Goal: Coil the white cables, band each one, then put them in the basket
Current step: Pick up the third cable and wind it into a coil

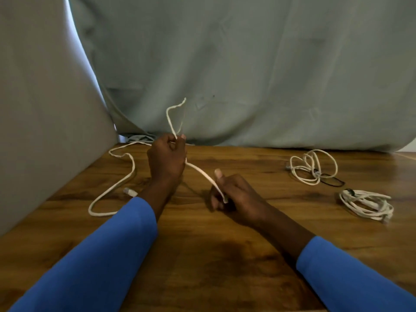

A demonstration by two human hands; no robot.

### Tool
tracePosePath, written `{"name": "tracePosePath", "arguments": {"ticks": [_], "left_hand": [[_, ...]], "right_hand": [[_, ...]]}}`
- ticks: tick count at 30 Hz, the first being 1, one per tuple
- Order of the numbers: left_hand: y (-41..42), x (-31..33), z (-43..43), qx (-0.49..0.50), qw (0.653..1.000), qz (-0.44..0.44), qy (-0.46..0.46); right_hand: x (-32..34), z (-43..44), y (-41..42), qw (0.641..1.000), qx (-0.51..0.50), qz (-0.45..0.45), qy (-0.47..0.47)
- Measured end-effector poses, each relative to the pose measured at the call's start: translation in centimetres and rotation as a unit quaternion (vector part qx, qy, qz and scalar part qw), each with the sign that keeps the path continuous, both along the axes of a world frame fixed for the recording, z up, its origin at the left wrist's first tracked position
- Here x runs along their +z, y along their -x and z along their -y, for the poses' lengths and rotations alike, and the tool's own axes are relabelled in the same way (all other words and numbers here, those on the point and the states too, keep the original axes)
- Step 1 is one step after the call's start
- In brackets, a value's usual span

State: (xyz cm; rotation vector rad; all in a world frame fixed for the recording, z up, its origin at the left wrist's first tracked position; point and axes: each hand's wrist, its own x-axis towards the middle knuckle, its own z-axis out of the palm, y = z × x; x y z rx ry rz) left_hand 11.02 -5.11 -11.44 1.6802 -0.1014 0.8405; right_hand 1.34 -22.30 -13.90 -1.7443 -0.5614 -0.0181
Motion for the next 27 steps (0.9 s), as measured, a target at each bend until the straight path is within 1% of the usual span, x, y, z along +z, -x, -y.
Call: {"name": "tracePosePath", "arguments": {"ticks": [2, 3, 6, 7, 8, 9, 10, 11, 12, 13, 14, 15, 16, 18, 20, 21, 23, 26, 27], "left_hand": [[-0.8, -0.2, -1.0, 0.045, 0.998, -0.029, -0.013], [-1.1, -0.2, -1.3, 0.066, 0.996, -0.046, -0.027], [-1.3, -0.4, -1.1, 0.102, 0.991, -0.074, -0.055], [-0.8, -0.1, -0.7, 0.109, 0.991, -0.067, -0.049], [-0.3, 0.2, -0.6, 0.110, 0.992, -0.033, -0.046], [0.5, 0.5, 0.0, 0.091, 0.993, 0.033, -0.068], [1.2, 0.7, 0.4, 0.051, 0.986, 0.105, -0.119], [1.7, 0.6, 0.9, -0.009, 0.971, 0.161, -0.174], [2.3, 0.4, 1.6, -0.084, 0.955, 0.185, -0.216], [2.8, -0.1, 2.4, -0.162, 0.943, 0.166, -0.237], [3.3, -0.4, 3.3, -0.227, 0.939, 0.123, -0.227], [3.5, -0.7, 4.0, -0.273, 0.939, 0.078, -0.195], [3.5, -1.0, 4.7, -0.304, 0.939, 0.038, -0.158], [3.1, -1.5, 5.3, -0.338, 0.935, -0.009, -0.107], [2.9, -1.9, 5.3, -0.361, 0.925, -0.028, -0.113], [2.9, -2.0, 5.3, -0.362, 0.920, -0.019, -0.148], [2.9, -2.2, 5.4, -0.346, 0.902, 0.011, -0.258], [3.2, -2.0, 6.3, -0.328, 0.861, 0.012, -0.389], [3.3, -2.0, 6.5, -0.329, 0.848, 0.015, -0.416]], "right_hand": [[0.3, -0.4, 0.5, 0.999, 0.023, -0.007, -0.043], [0.4, -0.5, 0.6, 0.999, 0.014, 0.001, -0.051], [1.0, -1.0, 0.8, 0.995, -0.086, 0.026, -0.043], [1.1, -0.8, 0.6, 0.993, -0.105, 0.022, -0.055], [1.4, -0.8, 0.4, 0.990, -0.121, 0.013, -0.065], [1.5, -0.5, 0.1, 0.989, -0.128, -0.003, -0.079], [1.6, -0.3, -0.1, 0.988, -0.119, -0.026, -0.097], [1.6, -0.1, -0.5, 0.986, -0.095, -0.054, -0.125], [1.6, 0.1, -0.7, 0.981, -0.065, -0.090, -0.162], [1.6, 0.3, -0.9, 0.971, -0.028, -0.127, -0.202], [1.7, 0.5, -1.1, 0.959, 0.008, -0.157, -0.236], [1.7, 0.7, -1.3, 0.946, 0.040, -0.177, -0.267], [1.8, 0.9, -1.3, 0.935, 0.070, -0.188, -0.294], [2.1, 1.3, -1.3, 0.911, 0.120, -0.189, -0.347], [2.6, 1.4, -1.1, 0.891, 0.123, -0.182, -0.397], [3.0, 1.5, -1.1, 0.882, 0.111, -0.176, -0.422], [4.1, 1.7, -0.9, 0.865, 0.069, -0.156, -0.472], [5.6, 2.9, -1.4, 0.811, 0.016, -0.105, -0.575], [5.8, 3.4, -1.7, 0.807, 0.001, -0.072, -0.586]]}}
